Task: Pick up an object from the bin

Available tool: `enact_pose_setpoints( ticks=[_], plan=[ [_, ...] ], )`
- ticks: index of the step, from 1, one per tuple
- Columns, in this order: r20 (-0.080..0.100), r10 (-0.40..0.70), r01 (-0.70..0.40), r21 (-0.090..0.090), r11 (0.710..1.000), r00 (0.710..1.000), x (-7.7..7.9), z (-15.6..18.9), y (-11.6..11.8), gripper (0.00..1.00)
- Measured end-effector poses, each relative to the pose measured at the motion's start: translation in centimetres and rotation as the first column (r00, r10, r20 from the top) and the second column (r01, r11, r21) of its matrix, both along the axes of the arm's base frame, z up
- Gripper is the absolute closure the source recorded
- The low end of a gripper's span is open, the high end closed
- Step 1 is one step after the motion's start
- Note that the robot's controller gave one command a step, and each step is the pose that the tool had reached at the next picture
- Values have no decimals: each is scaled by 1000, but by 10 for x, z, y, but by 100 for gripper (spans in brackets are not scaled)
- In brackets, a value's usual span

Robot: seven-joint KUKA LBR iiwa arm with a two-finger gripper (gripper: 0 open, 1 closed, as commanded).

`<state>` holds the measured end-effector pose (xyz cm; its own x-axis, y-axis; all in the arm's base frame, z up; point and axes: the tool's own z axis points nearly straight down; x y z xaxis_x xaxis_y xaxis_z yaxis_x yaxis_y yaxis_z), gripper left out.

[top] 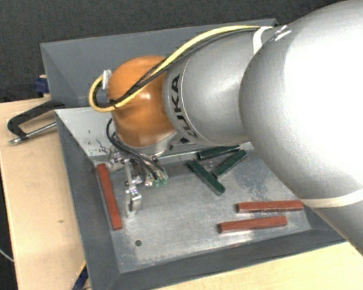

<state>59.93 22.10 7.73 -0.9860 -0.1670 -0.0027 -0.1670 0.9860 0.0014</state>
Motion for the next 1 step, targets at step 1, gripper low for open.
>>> enact_pose_setpoints(
  ticks=[1],
  plan=[
    [-1, 66, -66, -2, 998, 998, -8, 6, 6, 0]
  ],
)
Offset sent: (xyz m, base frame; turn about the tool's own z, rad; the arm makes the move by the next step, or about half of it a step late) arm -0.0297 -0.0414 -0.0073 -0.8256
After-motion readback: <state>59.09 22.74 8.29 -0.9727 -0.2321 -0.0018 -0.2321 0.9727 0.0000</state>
